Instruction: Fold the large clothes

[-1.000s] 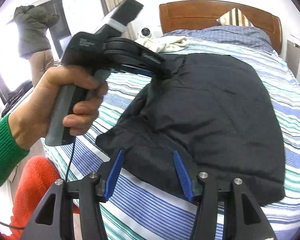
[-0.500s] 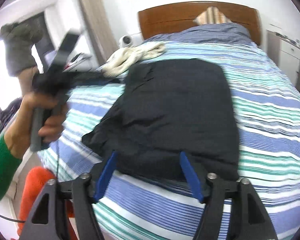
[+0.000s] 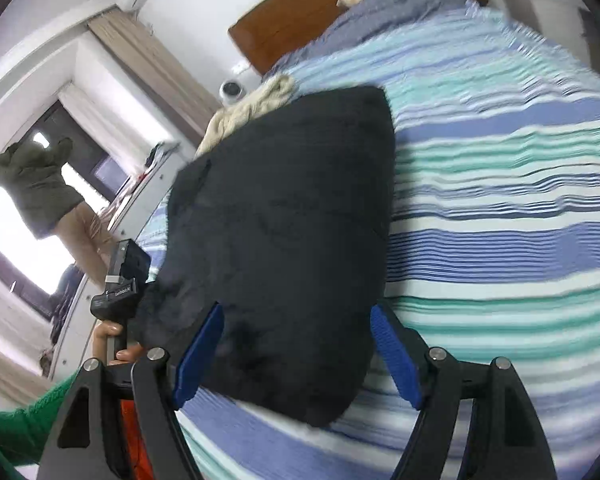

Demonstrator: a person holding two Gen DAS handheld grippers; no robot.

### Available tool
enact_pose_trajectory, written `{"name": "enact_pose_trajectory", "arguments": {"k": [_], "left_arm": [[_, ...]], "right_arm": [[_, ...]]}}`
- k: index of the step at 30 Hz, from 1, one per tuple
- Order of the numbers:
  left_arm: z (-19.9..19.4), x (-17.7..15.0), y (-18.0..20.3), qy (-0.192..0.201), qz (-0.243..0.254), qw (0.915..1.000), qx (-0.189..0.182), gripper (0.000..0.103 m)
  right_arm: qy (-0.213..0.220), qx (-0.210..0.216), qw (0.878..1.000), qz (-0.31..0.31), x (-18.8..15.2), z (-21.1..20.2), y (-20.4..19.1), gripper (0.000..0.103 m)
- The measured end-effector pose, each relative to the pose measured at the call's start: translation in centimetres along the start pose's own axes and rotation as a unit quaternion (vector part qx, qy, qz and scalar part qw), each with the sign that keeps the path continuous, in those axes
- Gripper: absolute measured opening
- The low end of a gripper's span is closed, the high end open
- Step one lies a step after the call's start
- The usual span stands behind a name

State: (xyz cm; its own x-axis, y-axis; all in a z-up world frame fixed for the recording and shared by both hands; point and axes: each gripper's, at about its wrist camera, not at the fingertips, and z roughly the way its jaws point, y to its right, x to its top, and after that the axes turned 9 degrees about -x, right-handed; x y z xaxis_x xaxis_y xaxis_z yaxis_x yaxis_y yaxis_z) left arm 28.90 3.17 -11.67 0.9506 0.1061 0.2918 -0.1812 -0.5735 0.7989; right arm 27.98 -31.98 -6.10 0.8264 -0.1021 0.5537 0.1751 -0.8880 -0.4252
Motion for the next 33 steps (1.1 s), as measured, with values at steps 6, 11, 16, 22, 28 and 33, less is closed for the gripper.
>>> {"name": "enact_pose_trajectory", "arguments": {"k": [6,11,16,22,28,33], "left_arm": [[2.6,2.5,0.1,-0.022,0.023,0.9995,-0.006,0.103],[3.2,3.5,0.5,-0.015,0.026,0.9995,-0.005,0.070],[1.0,3.9,3.6,0.018,0.055,0.9983,-0.002,0.042],[-2.3,9.4,8.4,0.065,0.115,0.9912,0.005,0.041],[0.1,17.9,8.1,0.074,0.121,0.9887,0.048,0.042],[4.2,18.5,1.7,0.034,0.067,0.9895,0.123,0.070]], "right_arm": [[-0.054,0.104,0.993,0.017,3.5,5.6,3.1,0.100],[-0.088,0.146,0.983,0.062,4.7,9.6,4.3,0.090],[-0.016,0.103,0.994,-0.035,4.6,6.0,-0.1,0.068],[0.054,0.132,0.987,-0.067,8.7,3.3,-2.9,0.068],[0.070,0.133,0.987,-0.056,15.4,7.2,-2.1,0.068],[-0.011,0.091,0.995,0.038,15.7,14.5,2.5,0.080]]}}
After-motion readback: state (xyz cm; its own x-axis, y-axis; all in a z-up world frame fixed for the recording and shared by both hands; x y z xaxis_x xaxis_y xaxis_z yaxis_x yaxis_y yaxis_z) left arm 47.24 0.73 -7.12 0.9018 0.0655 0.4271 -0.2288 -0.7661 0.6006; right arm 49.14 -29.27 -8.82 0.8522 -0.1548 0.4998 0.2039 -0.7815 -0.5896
